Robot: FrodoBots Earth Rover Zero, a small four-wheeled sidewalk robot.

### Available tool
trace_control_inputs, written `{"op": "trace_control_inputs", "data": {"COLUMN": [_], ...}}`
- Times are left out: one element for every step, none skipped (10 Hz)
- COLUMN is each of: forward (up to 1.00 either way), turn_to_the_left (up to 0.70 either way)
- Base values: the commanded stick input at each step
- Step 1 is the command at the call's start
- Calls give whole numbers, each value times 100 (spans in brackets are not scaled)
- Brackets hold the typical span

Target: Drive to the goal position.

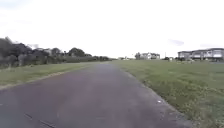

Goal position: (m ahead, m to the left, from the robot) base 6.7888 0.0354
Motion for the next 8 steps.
{"op": "trace_control_inputs", "data": {"forward": [70,70,70,70,70,70,70,70], "turn_to_the_left": [0,0,0,0,0,0,0,0]}}
